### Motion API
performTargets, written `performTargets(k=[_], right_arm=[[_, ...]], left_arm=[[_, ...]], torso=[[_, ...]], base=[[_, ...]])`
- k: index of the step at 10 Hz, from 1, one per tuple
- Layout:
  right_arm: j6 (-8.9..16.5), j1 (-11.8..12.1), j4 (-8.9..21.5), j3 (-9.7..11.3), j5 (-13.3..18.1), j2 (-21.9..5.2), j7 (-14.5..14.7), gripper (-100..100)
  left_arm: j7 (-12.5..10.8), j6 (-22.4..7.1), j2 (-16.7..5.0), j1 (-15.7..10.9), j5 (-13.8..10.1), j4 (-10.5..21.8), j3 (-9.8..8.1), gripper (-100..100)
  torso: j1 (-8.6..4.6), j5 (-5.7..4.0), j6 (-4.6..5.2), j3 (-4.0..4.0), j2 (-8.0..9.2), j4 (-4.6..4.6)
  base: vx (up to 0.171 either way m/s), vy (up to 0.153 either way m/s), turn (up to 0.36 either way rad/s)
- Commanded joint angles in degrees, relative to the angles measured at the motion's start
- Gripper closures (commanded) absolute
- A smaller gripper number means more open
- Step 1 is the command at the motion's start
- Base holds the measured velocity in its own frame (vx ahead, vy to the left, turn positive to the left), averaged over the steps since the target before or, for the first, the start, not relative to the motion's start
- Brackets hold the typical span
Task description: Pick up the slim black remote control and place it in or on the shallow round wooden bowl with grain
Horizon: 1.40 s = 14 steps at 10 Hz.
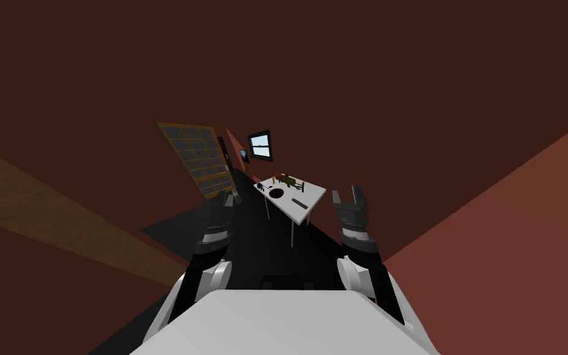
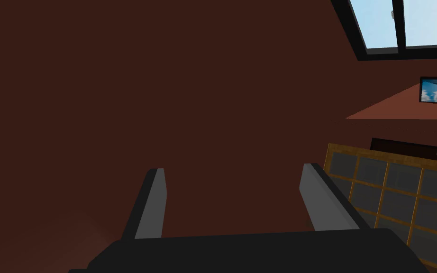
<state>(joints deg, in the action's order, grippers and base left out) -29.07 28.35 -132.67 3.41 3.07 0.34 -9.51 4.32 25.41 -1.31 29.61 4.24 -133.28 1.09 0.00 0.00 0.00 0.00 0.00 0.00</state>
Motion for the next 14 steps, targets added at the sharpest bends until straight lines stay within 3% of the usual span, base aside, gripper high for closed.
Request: performTargets(k=[1, 14], right_arm=[[-0.48, 0.4, 0.44, 0.07, 0.05, -1.87, 0.13, -100], [-7.18, 4.78, 8.01, 0.97, 0.98, -20.97, 2.13, -100]], left_arm=[[0.0, 0.0, 0.0, 0.0, 0.0, 0.0, 0.0, 0], [0.0, 0.0, 0.0, 0.0, 0.0, 0.0, 0.0, 0]], torso=[[0.0, 0.0, 0.0, 0.0, 0.0, 0.0], [0.05, 0.01, -0.01, -0.03, -0.06, -0.01]], base=[[0.005, -0.001, 0.03], [0.014, 0.007, 0.051]])
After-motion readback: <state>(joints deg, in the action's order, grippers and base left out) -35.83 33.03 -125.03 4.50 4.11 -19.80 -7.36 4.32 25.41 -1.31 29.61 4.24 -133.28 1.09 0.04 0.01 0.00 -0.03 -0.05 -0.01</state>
